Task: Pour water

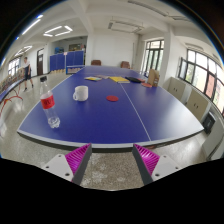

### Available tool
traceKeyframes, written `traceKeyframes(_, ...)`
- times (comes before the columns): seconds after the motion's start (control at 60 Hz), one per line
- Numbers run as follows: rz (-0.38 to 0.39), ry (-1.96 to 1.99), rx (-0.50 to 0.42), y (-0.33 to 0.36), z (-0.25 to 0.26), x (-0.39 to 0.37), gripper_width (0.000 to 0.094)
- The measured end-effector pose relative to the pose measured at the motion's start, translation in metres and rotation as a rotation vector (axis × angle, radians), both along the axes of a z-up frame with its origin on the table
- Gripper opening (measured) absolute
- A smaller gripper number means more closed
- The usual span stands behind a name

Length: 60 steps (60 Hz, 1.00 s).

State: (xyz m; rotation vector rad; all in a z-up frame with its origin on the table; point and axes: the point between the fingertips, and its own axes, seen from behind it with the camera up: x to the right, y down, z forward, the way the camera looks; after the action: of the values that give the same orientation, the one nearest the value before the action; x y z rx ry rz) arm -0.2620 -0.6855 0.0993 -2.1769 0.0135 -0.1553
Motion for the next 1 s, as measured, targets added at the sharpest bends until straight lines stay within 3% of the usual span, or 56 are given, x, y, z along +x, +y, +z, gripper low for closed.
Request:
traceKeyframes(0.217, 0.102, 0.064, 0.014, 0.038, -0.030, -0.153, 0.0839)
traceKeyframes(0.383, 0.169, 0.129, 0.125, 0.116, -0.014, -0.241, 0.0843)
traceKeyframes(0.533, 0.165, 0.118, 0.226, 0.184, -0.004, -0.266, 0.0837)
traceKeyframes(0.633, 0.161, 0.098, 0.283, 0.213, 0.003, -0.270, 0.0741)
traceKeyframes(0.683, 0.176, 0.069, 0.300, 0.222, 0.000, -0.272, 0.0647)
traceKeyframes(0.717, 0.177, 0.045, 0.308, 0.227, -0.003, -0.270, 0.0537)
traceKeyframes(0.817, 0.174, 0.030, 0.361, 0.233, 0.001, -0.274, 0.0452)
traceKeyframes(1.0, 0.181, 0.091, 0.375, 0.240, 0.014, -0.283, 0.0324)
